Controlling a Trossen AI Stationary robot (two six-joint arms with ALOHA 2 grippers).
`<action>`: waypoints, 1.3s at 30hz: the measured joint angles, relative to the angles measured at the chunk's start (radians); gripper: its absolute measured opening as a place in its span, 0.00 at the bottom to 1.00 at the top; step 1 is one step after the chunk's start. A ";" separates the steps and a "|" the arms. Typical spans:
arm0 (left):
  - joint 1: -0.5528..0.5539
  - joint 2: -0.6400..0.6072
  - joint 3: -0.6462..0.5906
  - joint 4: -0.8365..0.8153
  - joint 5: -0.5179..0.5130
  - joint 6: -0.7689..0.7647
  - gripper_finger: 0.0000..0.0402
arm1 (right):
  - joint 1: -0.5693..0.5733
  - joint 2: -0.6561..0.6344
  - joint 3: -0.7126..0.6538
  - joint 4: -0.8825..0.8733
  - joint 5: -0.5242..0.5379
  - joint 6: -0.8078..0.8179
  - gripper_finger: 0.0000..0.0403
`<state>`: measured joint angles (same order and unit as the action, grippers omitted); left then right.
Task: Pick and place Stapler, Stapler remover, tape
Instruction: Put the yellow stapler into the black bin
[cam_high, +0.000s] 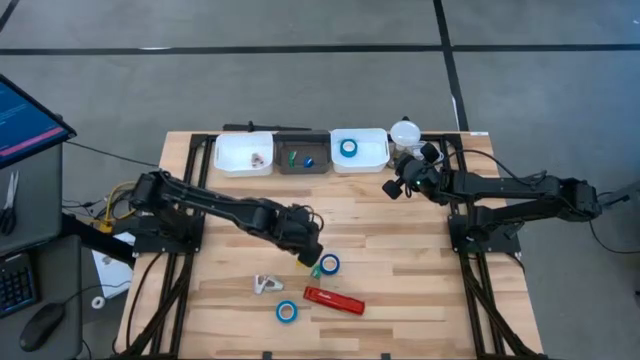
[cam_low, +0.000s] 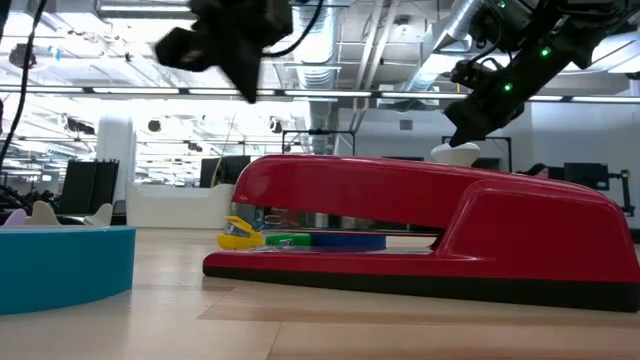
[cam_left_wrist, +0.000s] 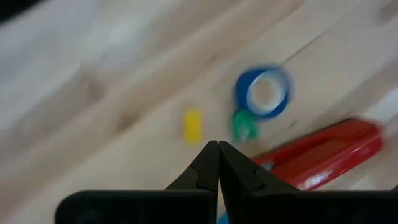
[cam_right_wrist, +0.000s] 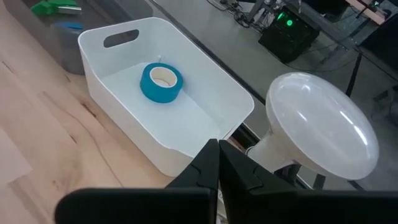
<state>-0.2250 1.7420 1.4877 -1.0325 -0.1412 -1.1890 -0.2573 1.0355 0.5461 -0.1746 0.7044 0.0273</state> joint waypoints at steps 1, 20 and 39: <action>-0.002 0.010 0.001 -0.024 0.023 -0.039 0.00 | 0.000 0.000 0.000 -0.001 0.000 0.000 0.00; 0.012 0.061 -0.073 0.118 0.132 -0.068 0.11 | 0.000 0.000 0.000 -0.038 0.000 0.000 0.00; 0.037 0.061 -0.374 0.494 0.180 -0.047 0.33 | -0.001 0.000 0.000 -0.051 0.000 0.000 0.00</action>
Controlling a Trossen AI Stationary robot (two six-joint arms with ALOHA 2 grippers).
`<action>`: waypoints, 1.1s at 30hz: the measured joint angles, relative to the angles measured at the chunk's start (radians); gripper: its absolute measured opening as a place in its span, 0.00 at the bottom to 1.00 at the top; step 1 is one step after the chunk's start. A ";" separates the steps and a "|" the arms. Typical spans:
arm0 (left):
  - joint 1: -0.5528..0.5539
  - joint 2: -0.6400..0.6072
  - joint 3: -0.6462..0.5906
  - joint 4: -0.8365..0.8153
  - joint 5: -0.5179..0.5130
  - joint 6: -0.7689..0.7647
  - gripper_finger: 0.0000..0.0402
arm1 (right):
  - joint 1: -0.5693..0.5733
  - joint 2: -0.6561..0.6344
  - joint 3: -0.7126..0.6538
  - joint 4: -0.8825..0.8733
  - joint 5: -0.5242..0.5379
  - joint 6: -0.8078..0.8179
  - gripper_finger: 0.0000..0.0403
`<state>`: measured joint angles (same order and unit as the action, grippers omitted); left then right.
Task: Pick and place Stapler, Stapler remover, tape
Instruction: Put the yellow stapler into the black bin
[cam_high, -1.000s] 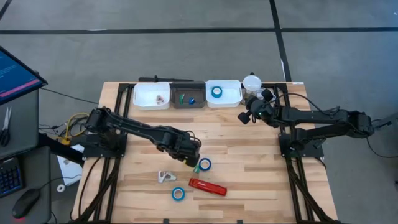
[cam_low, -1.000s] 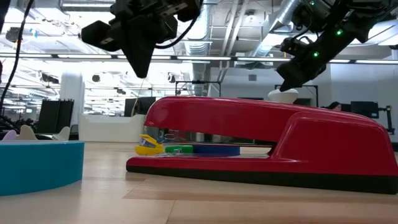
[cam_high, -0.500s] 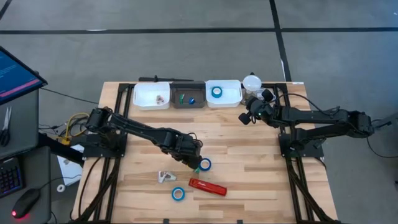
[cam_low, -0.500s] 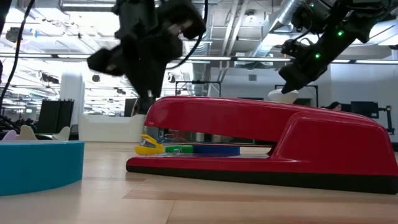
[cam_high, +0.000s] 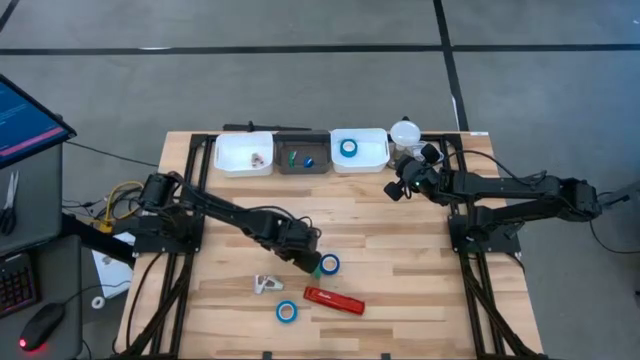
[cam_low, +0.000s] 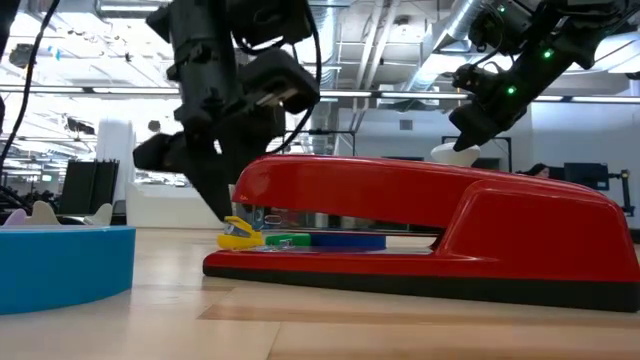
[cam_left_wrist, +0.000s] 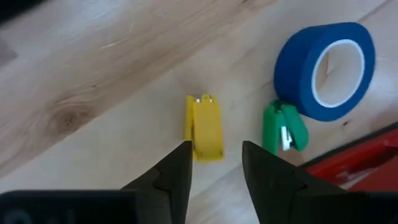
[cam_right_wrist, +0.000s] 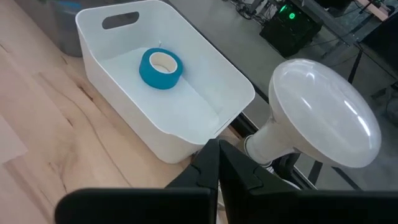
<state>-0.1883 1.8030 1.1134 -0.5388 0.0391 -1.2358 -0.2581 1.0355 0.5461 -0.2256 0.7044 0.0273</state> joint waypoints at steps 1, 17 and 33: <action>0.000 0.000 -0.012 0.017 0.000 0.000 0.33 | 0.000 0.000 0.000 0.000 0.000 0.000 0.00; 0.000 0.000 -0.108 0.137 -0.011 -0.003 0.33 | 0.000 0.000 0.000 0.000 0.000 0.000 0.00; 0.016 -0.001 -0.113 0.170 -0.015 0.008 0.11 | 0.000 0.000 0.000 0.000 0.000 0.000 0.00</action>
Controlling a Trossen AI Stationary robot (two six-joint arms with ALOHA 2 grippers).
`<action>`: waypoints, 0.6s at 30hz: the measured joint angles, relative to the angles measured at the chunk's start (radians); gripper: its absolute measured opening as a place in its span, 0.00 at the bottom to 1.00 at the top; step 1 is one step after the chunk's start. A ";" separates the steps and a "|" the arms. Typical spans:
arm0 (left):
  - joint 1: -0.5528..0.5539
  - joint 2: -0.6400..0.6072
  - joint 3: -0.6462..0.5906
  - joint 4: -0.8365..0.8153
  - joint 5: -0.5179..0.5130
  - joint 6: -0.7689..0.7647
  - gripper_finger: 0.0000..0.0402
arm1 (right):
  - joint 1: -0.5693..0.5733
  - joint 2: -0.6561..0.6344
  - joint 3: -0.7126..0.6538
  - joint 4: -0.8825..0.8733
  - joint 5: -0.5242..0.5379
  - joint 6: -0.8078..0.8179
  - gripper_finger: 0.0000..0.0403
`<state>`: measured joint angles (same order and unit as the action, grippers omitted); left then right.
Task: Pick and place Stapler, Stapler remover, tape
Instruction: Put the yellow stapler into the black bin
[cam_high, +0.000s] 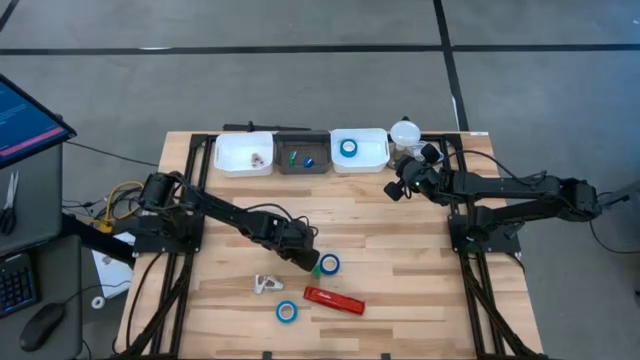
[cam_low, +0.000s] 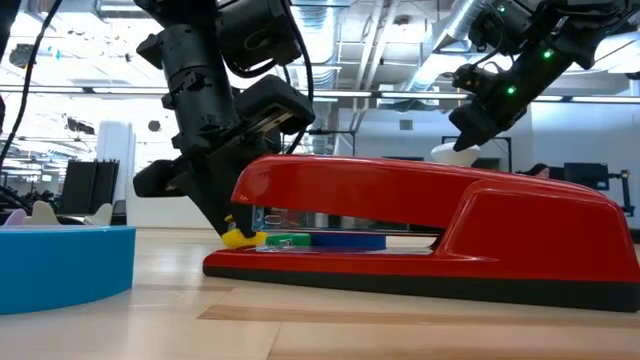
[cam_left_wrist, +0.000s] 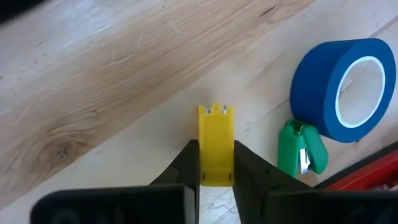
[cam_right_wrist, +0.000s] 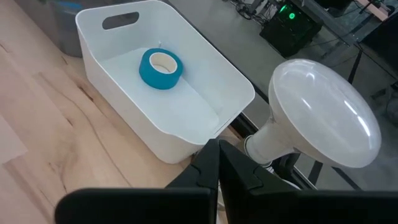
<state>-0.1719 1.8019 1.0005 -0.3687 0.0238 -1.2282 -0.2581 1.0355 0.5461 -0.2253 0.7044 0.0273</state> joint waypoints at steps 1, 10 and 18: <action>0.003 0.000 0.000 -0.001 0.000 0.005 0.13 | 0.000 0.000 0.000 0.000 0.000 0.000 0.00; 0.107 0.000 0.003 0.001 -0.003 0.188 0.13 | 0.000 0.000 0.000 0.000 0.000 0.000 0.00; 0.240 0.000 0.083 0.004 -0.002 0.436 0.14 | 0.000 0.000 0.000 0.000 0.000 0.000 0.00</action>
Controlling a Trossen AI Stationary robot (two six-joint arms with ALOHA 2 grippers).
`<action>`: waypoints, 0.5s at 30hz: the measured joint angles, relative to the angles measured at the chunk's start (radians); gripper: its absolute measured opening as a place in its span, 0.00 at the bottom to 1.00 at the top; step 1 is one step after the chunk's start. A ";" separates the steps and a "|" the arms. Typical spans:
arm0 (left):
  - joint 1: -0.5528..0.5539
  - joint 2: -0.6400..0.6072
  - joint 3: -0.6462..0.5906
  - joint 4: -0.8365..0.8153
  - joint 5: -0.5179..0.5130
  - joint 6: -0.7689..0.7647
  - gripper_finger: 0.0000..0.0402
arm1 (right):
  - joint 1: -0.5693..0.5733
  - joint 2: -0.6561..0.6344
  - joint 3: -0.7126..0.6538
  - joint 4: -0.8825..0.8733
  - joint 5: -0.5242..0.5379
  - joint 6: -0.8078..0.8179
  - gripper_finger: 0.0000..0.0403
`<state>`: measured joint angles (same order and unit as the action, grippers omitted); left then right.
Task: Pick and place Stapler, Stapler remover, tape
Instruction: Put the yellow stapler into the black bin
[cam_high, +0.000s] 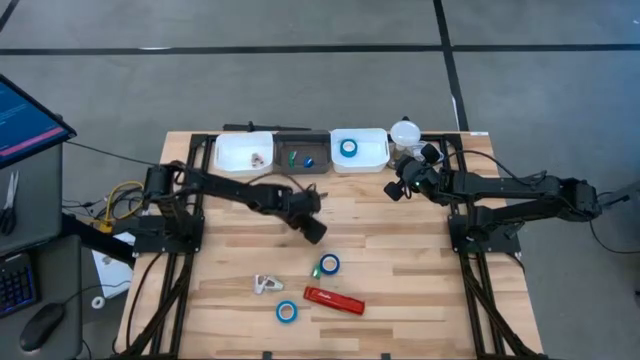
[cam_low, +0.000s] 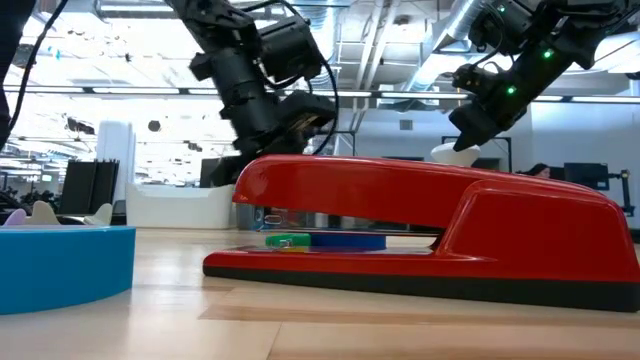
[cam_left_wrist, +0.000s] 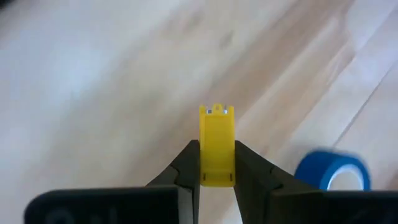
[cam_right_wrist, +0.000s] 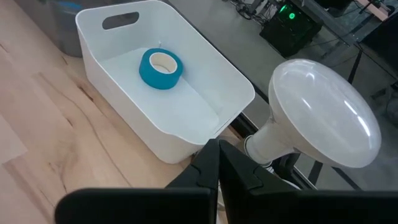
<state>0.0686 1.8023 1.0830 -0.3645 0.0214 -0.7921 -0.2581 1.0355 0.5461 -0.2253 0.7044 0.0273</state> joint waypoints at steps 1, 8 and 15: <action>0.016 0.000 0.014 0.000 0.000 0.034 0.14 | 0.000 0.000 0.000 0.000 0.000 0.000 0.00; 0.129 0.000 0.102 -0.005 -0.030 0.242 0.13 | 0.000 0.000 0.000 0.000 0.000 0.000 0.00; 0.240 0.000 0.149 -0.005 -0.088 0.374 0.13 | 0.000 0.000 0.000 0.000 0.000 0.000 0.00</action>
<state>0.3083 1.8023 1.2324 -0.3695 -0.0670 -0.4180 -0.2581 1.0355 0.5461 -0.2253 0.7044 0.0273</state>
